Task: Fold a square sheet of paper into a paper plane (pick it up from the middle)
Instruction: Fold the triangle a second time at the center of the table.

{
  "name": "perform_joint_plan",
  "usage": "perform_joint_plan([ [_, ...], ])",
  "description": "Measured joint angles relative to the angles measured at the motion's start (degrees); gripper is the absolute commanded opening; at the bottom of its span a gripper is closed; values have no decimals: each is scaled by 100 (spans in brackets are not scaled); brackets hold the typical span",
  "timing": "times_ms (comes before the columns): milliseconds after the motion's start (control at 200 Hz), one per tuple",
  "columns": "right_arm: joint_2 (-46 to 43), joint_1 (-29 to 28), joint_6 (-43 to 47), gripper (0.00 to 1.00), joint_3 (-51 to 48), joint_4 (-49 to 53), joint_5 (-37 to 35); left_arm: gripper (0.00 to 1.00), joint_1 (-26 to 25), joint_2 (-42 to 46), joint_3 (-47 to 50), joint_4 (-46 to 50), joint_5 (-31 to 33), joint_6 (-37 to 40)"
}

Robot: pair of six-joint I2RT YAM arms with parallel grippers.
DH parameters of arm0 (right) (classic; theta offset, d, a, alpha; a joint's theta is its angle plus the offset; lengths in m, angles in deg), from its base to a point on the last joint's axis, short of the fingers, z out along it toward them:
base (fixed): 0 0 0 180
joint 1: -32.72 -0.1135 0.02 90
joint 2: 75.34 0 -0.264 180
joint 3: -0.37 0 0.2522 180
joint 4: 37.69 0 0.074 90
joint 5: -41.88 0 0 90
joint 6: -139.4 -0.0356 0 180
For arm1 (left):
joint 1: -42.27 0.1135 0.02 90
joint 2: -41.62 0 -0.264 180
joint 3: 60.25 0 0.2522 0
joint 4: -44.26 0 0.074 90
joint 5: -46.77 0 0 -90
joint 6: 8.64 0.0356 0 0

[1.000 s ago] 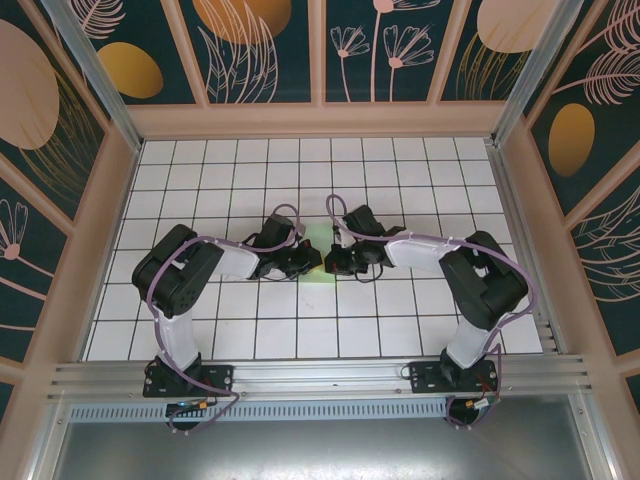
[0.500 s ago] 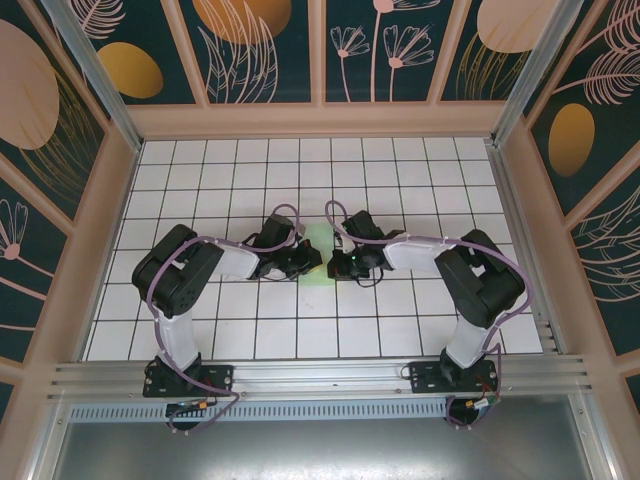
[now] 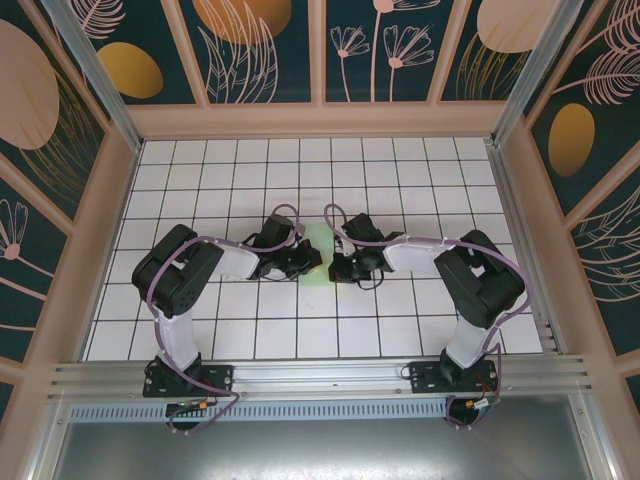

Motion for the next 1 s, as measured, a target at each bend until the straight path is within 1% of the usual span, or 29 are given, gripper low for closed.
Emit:
perform_joint_plan([
  [135,-212,-11,90,1,-109,76,-66,0,0,0,0,0,0,-2],
  [285,-603,-59,105,0,-278,-111,-42,0,0,0,0,0,0,-2],
  [405,-511,-87,98,0,-262,-293,-37,0,0,0,4,-2,0,-2],
  [676,-96,-149,50,0,-170,-326,-44,0,0,0,17,-39,0,-4],
  [891,-79,-153,39,0,-173,-306,-92,0,0,0,28,-55,11,-24],
  [1001,-149,-153,39,0,-332,-452,-103,0,-4,0,28,-57,22,-46],
])
